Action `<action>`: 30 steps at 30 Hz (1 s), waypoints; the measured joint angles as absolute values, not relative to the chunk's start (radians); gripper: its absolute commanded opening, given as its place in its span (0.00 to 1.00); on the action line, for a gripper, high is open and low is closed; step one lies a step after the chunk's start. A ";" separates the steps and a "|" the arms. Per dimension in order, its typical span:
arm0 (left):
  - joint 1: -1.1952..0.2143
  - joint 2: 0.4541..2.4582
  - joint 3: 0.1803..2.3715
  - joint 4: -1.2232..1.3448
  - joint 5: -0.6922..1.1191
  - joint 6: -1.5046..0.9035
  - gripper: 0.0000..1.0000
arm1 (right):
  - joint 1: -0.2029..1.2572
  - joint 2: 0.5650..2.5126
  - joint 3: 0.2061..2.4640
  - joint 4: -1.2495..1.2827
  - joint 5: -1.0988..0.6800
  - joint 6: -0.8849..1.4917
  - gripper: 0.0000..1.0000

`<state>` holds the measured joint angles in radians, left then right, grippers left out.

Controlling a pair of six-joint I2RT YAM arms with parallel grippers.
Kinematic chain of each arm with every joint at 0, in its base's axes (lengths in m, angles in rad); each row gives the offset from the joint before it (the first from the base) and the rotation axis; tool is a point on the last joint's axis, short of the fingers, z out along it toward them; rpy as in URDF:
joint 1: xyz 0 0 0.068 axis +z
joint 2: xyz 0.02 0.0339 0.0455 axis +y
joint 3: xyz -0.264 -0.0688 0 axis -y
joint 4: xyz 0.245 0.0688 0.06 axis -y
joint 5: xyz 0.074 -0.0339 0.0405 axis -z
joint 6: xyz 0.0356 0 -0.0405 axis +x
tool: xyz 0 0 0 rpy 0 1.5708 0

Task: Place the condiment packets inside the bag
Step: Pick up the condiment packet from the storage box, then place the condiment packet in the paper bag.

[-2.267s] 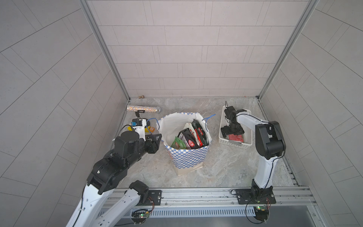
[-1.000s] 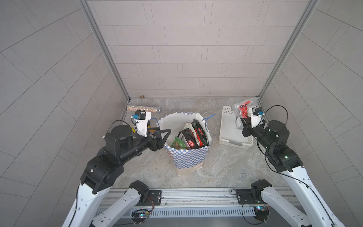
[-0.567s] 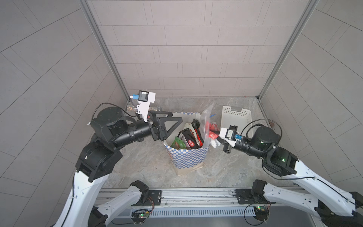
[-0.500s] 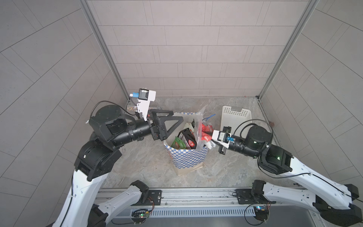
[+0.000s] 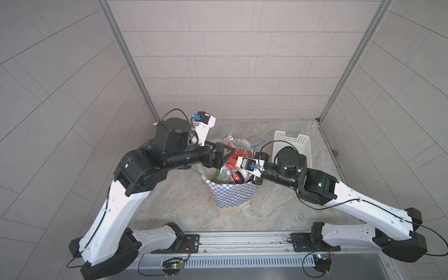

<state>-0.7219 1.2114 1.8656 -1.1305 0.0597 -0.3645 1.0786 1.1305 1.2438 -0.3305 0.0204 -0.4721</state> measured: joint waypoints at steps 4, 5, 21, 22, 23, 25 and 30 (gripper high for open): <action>-0.747 1.257 1.884 -1.184 0.018 -0.350 0.24 | 1.085 1.150 1.244 -0.337 0.037 -0.472 0.00; -0.751 1.263 1.891 -1.196 0.009 -0.351 0.11 | 1.085 1.156 1.244 -0.338 0.043 -0.471 0.03; -0.753 1.274 2.021 -1.345 -0.180 -0.431 0.00 | 1.083 1.044 1.184 -0.268 0.134 -0.280 0.86; -0.753 1.280 2.020 -1.351 -0.202 -0.436 0.00 | 1.076 1.032 1.181 -0.269 0.152 -0.252 0.86; -0.753 1.287 2.019 -1.356 -0.220 -0.439 0.00 | 1.066 1.024 1.180 -0.270 0.172 -0.222 0.86; -0.753 1.303 2.003 -1.354 -0.247 -0.446 0.00 | 1.039 1.013 1.180 -0.277 0.214 -0.160 0.85; -0.752 1.357 1.941 -1.324 -0.306 -0.457 0.00 | 0.963 0.985 1.142 -0.305 0.270 -0.036 0.84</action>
<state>-0.7525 1.3567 1.9408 -1.3239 -0.3058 -0.4572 0.9627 0.9852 1.1419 -0.3050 0.2703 -0.0364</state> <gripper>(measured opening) 0.063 0.848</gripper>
